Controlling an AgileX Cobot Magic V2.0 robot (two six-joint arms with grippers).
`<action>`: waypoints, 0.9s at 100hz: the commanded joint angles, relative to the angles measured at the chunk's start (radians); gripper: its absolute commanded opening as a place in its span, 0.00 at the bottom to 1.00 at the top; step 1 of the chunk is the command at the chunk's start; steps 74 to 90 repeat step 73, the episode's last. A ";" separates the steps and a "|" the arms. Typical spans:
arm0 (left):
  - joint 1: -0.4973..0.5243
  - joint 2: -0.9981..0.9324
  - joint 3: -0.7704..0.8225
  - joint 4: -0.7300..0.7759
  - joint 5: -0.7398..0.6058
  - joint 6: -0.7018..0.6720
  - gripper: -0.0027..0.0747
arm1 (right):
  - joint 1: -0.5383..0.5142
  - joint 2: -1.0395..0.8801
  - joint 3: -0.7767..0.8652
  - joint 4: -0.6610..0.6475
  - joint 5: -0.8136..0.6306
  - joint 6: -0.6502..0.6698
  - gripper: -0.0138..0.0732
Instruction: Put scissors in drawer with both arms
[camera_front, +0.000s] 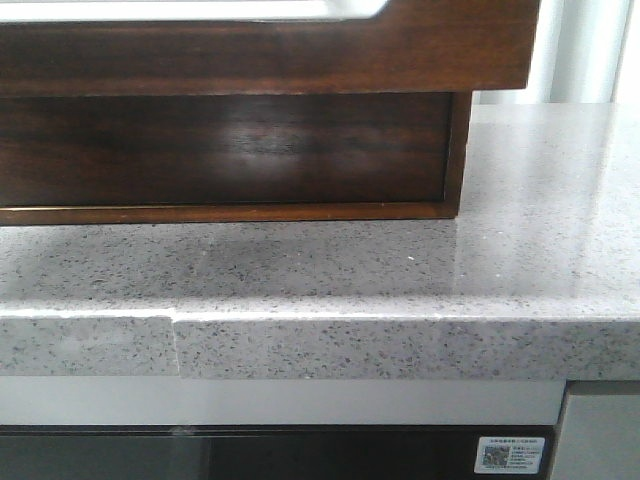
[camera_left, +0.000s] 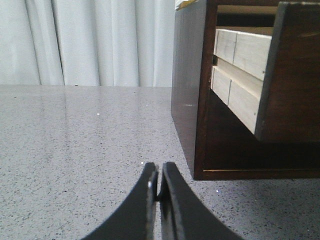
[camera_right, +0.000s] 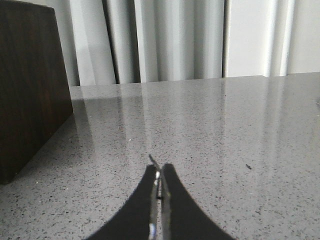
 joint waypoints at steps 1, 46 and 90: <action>0.001 -0.031 0.036 -0.006 -0.081 -0.012 0.01 | -0.004 -0.023 0.018 -0.002 -0.074 -0.002 0.08; 0.001 -0.031 0.036 -0.006 -0.081 -0.012 0.01 | -0.004 -0.023 0.018 -0.044 -0.042 -0.005 0.08; 0.001 -0.031 0.036 -0.006 -0.081 -0.012 0.01 | -0.004 -0.023 0.018 -0.044 -0.042 -0.005 0.08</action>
